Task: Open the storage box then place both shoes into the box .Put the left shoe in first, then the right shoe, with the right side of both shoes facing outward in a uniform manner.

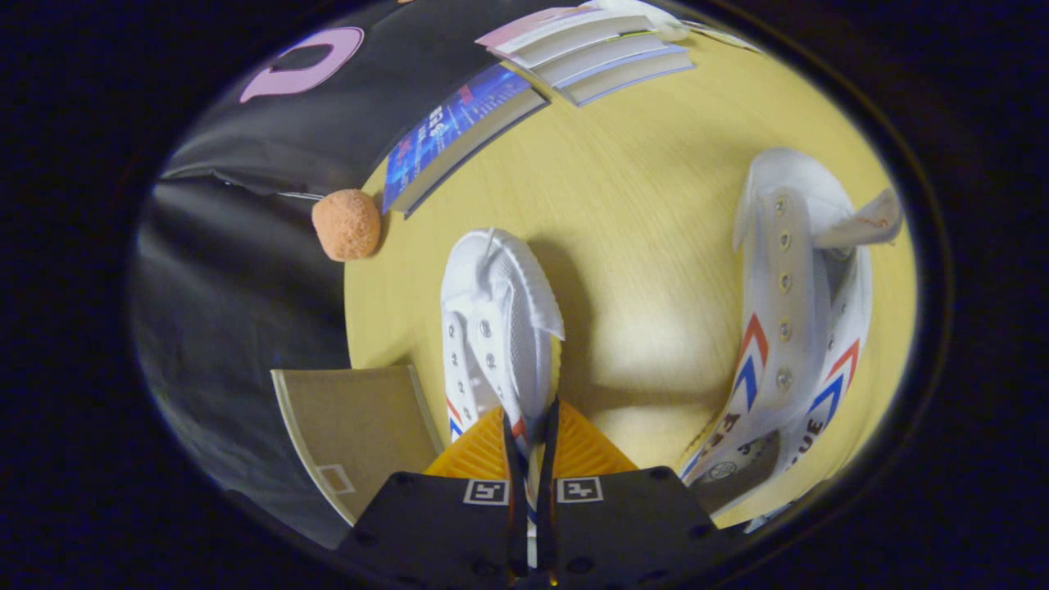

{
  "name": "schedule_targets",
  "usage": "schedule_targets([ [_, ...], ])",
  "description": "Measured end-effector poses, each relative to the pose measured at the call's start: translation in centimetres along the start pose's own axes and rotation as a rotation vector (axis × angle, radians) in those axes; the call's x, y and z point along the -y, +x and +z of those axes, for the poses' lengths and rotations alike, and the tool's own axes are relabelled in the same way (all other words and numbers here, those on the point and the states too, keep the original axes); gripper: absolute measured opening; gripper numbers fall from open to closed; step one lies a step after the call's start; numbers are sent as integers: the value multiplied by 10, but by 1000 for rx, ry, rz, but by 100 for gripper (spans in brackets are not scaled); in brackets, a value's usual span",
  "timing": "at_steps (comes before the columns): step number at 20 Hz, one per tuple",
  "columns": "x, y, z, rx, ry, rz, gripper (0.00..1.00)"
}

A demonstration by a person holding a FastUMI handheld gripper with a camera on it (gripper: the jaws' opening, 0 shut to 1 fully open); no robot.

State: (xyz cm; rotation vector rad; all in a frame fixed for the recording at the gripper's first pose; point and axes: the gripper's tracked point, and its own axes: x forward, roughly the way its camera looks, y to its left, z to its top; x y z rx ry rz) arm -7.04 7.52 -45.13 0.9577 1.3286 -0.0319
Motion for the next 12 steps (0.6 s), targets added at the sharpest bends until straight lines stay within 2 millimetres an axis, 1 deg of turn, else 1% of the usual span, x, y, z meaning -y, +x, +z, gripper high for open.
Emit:
schedule_targets([
  [3,-44,-25,-5,2,5,94,7],
  [5,-81,-43,-10,6,-21,155,7],
  [8,-144,-68,-19,25,-103,244,7],
  [10,-187,-80,-31,26,-160,298,7],
  [12,-223,-86,-50,7,-199,343,7],
])
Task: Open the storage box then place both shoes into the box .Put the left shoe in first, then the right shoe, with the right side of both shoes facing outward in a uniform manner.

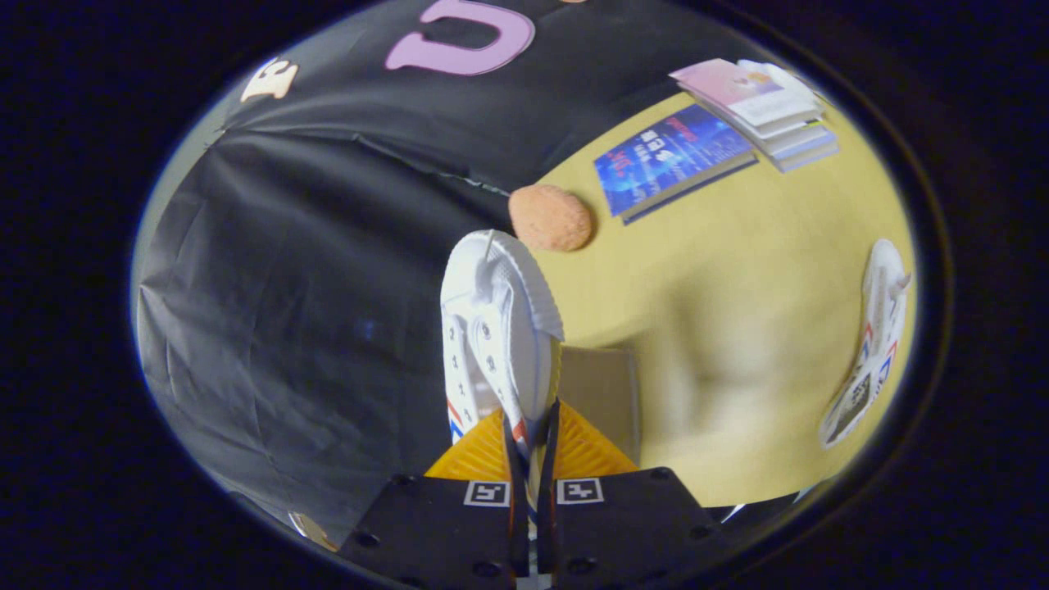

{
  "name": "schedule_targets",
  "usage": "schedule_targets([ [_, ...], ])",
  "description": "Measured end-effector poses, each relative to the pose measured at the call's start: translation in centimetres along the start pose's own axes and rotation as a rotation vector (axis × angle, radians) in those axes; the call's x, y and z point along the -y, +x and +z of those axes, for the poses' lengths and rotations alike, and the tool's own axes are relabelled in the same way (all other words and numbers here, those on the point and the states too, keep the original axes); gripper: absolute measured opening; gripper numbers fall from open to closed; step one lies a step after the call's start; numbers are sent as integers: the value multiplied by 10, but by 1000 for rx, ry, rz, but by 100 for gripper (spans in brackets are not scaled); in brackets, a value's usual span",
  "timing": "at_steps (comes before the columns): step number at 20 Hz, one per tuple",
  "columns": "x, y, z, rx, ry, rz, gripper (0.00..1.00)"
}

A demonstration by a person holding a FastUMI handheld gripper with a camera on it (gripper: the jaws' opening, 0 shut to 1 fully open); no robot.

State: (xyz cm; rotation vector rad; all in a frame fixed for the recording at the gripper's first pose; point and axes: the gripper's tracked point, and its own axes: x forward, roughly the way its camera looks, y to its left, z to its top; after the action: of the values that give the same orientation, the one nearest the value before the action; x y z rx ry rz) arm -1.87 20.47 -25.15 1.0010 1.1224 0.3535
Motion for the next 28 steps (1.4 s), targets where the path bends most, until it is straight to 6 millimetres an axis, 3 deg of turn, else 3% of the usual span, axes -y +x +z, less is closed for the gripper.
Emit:
schedule_targets([
  [2,-26,19,-16,-31,-22,38,6],
  [6,-46,66,-61,-110,-32,17,7],
  [9,-52,95,-96,-173,-10,-25,7],
  [13,-43,125,-127,-241,66,-71,7],
  [19,-27,142,-147,-275,210,-158,7],
  [23,-16,142,-158,-290,324,-196,6],
  [28,-25,140,-169,-287,311,-295,7],
])
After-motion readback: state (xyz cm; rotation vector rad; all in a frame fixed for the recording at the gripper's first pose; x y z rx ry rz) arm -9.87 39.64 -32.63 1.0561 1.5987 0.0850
